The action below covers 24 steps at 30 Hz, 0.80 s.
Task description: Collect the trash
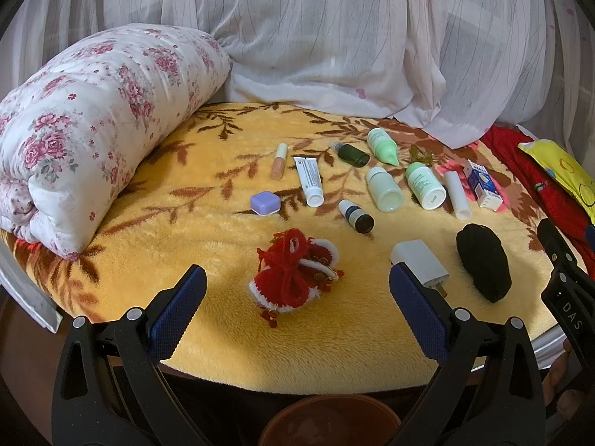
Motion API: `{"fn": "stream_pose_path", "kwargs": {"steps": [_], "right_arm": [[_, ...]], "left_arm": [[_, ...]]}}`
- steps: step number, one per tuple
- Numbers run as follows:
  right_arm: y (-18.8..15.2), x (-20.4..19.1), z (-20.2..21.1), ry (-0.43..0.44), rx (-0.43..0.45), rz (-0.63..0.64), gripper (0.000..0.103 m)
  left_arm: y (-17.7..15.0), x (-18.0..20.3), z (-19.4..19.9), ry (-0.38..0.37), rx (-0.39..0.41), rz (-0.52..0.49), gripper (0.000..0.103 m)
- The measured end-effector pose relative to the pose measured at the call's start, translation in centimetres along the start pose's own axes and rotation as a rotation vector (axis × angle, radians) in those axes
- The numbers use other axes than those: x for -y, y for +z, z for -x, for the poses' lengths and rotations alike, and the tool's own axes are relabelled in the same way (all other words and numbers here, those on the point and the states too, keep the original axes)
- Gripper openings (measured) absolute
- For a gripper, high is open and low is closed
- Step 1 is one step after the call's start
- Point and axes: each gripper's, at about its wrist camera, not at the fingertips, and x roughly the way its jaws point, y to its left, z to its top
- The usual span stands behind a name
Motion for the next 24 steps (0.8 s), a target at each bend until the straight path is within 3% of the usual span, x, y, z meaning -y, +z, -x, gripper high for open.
{"fn": "stream_pose_path", "kwargs": {"steps": [17,20,24], "right_arm": [[0.0,0.1,-0.1,0.0,-0.001,-0.002,0.098],[-0.1,0.0,0.0,-0.003,-0.002,-0.002,0.098],[-0.1,0.4,0.1,-0.021,0.008,-0.008,0.098]], "left_arm": [[0.0,0.0,0.0,-0.002,-0.004,0.0,0.096],[-0.4,-0.3,-0.1,-0.023,-0.003,-0.013,0.096],[-1.8,-1.8,-0.8,-0.11,-0.013,-0.032,0.096]]}}
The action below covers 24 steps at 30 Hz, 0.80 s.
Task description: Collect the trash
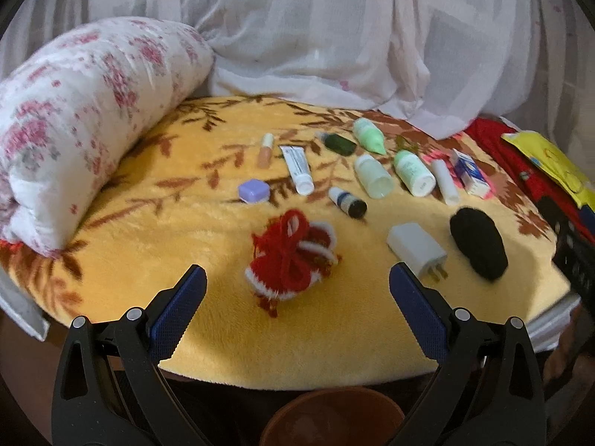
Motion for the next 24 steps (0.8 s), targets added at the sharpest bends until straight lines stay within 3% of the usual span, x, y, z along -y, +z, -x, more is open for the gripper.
{"fn": "stream_pose_path", "kwargs": {"steps": [6,14,15,16,17,19,24], "right_arm": [[-0.7,0.9,-0.6,-0.014,0.0,-0.009,0.098],[-1.1,1.5,-1.0,-0.038,0.007,0.002,0.098],[-1.2,1.8,-1.2,-0.038,0.001,-0.005,0.098],[-1.3,1.9,-1.5,-0.036,-0.008,-0.011,0.098],[-1.4,2.2,-1.8,-0.033,-0.021,-0.018,0.098],[-1.7,2.1,-2.3,-0.021,-0.037,-0.02,0.098],[-2.0,0.3,-2.9,0.025,-0.05,0.026,0.098]], "left_arm": [[-0.9,0.5,-0.6,-0.037,-0.016,-0.052,0.096],[1.2,1.1,-5.0,0.07,-0.022,-0.075,0.093],[1.4,1.0,-5.8,0.081,-0.026,-0.079,0.079],[1.5,0.9,-6.5,0.076,-0.038,-0.084,0.046],[1.5,0.7,-7.2,0.06,-0.053,-0.069,0.045],[1.3,0.0,-6.7,0.036,-0.023,-0.036,0.031],[1.1,-0.3,-4.8,0.022,0.016,-0.058,0.028]]}}
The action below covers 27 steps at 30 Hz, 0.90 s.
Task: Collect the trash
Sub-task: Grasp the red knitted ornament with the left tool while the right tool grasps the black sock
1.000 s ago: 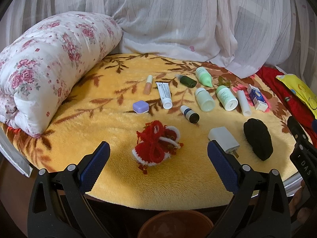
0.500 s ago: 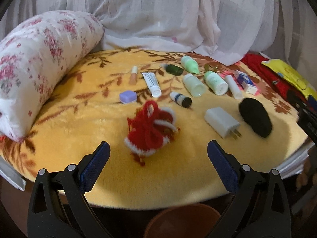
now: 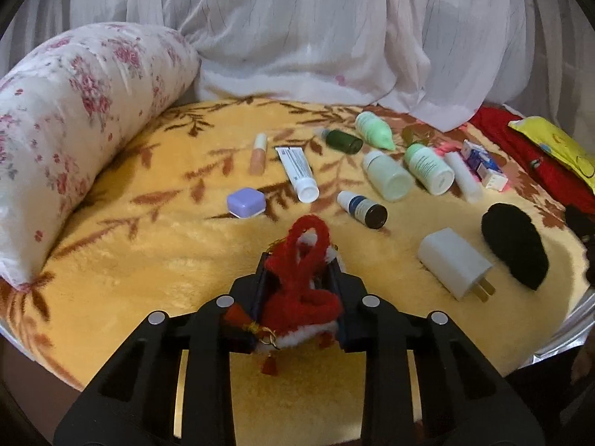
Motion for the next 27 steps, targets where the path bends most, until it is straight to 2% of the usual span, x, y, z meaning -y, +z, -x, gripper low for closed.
{"fn": "stream_pose_path", "kwargs": {"steps": [4,8,10,15,16,17,18,19,27], "right_arm": [[-0.2,-2.5,-1.5,0.055,-0.04,0.061,0.098],[-0.6,-3.8,-3.2,0.033,-0.067,0.118,0.098],[-0.7,-3.9,-4.0,0.029,-0.09,0.122,0.098],[-1.1,-3.8,-6.3,0.085,-0.172,0.092,0.097],[-1.2,-3.8,-6.6,0.104,-0.18,0.089,0.088],[-1.3,-3.9,-6.8,0.136,-0.189,0.089,0.061],[-1.4,-3.9,-7.0,0.17,-0.201,0.083,0.05],[-1.5,-3.8,-7.2,0.206,-0.221,0.063,0.051],[-0.1,-2.9,-4.0,0.211,-0.134,0.045,0.049]], "left_arm": [[-0.4,-0.4,0.3,-0.014,-0.01,0.015,0.028],[-0.6,-0.6,0.4,-0.019,-0.012,0.015,0.028],[-0.7,-0.6,0.4,-0.022,-0.012,0.013,0.028],[-0.9,-0.5,0.5,-0.025,-0.011,0.015,0.028],[-0.9,-0.4,0.5,-0.024,-0.012,0.012,0.028],[-0.9,-0.4,0.6,-0.024,-0.012,0.01,0.028],[-0.9,-0.3,0.6,-0.025,-0.011,0.01,0.028],[-1.0,-0.3,0.7,-0.027,-0.009,0.012,0.028],[-0.3,-0.1,3.2,-0.032,0.055,0.031,0.028]]}}
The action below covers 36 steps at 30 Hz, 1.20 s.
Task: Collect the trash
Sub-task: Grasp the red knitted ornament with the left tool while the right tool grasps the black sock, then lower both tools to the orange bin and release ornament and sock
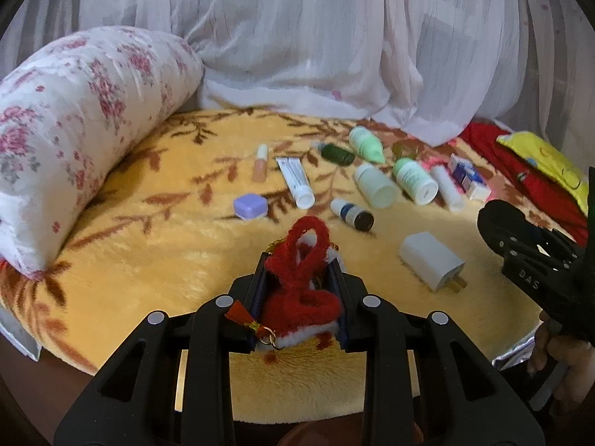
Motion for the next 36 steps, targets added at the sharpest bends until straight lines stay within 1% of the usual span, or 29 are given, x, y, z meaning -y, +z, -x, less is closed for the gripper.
{"fn": "stream_pose_path", "kwargs": {"steps": [2,4,7,8,11,12,14,15,17,18,20,23,24,25,26,27,28,29,30,31,34,36], "right_arm": [[0.4,-0.1,1.3,0.015,0.023,0.004,0.049],[0.7,-0.3,2.4,0.039,0.025,0.011,0.049],[0.6,-1.1,4.4,0.119,0.004,0.02,0.049],[0.3,-1.5,5.3,0.163,-0.017,0.022,0.05],[-1.1,-2.7,7.2,0.26,-0.084,0.045,0.05],[-1.9,-3.3,7.8,0.282,-0.116,0.065,0.05],[-3.7,-4.4,8.5,0.313,-0.181,0.095,0.05],[-4.7,-4.8,8.7,0.336,-0.221,0.101,0.05],[-6.9,-5.6,9.0,0.37,-0.305,0.11,0.05],[-7.9,-5.9,9.1,0.378,-0.337,0.114,0.05],[-9.6,-6.3,9.3,0.382,-0.382,0.122,0.05],[-11.4,-6.6,9.2,0.381,-0.437,0.128,0.05],[-11.8,-6.6,9.2,0.386,-0.452,0.127,0.051],[-12.1,-6.6,9.2,0.394,-0.461,0.125,0.053],[-12.3,-6.5,9.2,0.4,-0.467,0.128,0.057],[-12.4,-6.5,9.3,0.404,-0.468,0.134,0.064],[-12.3,-6.5,9.5,0.396,-0.458,0.142,0.081],[-12.2,-6.3,9.8,0.381,-0.44,0.146,0.089],[-12.0,-6.1,10.1,0.361,-0.417,0.155,0.09],[-11.8,-5.9,10.3,0.346,-0.401,0.165,0.09],[-10.9,-4.8,10.2,0.304,-0.37,0.162,0.09],[-9.7,-3.7,9.9,0.269,-0.336,0.146,0.09]], "left_arm": [[0.3,0.0,1.1,-0.01,0.017,-0.004,0.028],[0.5,0.2,2.3,-0.027,0.022,-0.017,0.028],[0.2,0.6,3.9,-0.083,-0.014,-0.041,0.028],[-0.1,0.8,4.3,-0.104,-0.034,-0.05,0.028],[-2.0,1.7,5.6,-0.187,-0.125,-0.082,0.028],[-2.7,2.0,5.7,-0.199,-0.15,-0.094,0.028],[-4.3,2.4,5.8,-0.235,-0.218,-0.112,0.028],[-5.6,2.7,5.7,-0.258,-0.275,-0.122,0.028],[-7.4,3.0,5.6,-0.28,-0.342,-0.134,0.028],[-8.5,3.0,5.4,-0.293,-0.389,-0.138,0.028],[-10.2,3.1,5.3,-0.31,-0.451,-0.147,0.029],[-11.6,2.9,5.1,-0.302,-0.488,-0.162,0.031],[-11.8,2.9,5.1,-0.302,-0.491,-0.16,0.034],[-12.0,2.8,5.1,-0.3,-0.495,-0.152,0.04],[-12.2,2.7,5.2,-0.297,-0.495,-0.145,0.046],[-12.3,2.6,5.4,-0.296,-0.499,-0.14,0.056],[-12.3,2.5,5.5,-0.288,-0.498,-0.138,0.066],[-12.1,2.3,5.8,-0.269,-0.485,-0.138,0.07],[-11.9,2.1,6.1,-0.254,-0.469,-0.14,0.075],[-11.6,2.0,6.3,-0.241,-0.454,-0.141,0.078],[-10.3,1.2,6.6,-0.215,-0.398,-0.123,0.083],[-8.8,0.3,6.9,-0.194,-0.347,-0.094,0.083]]}}
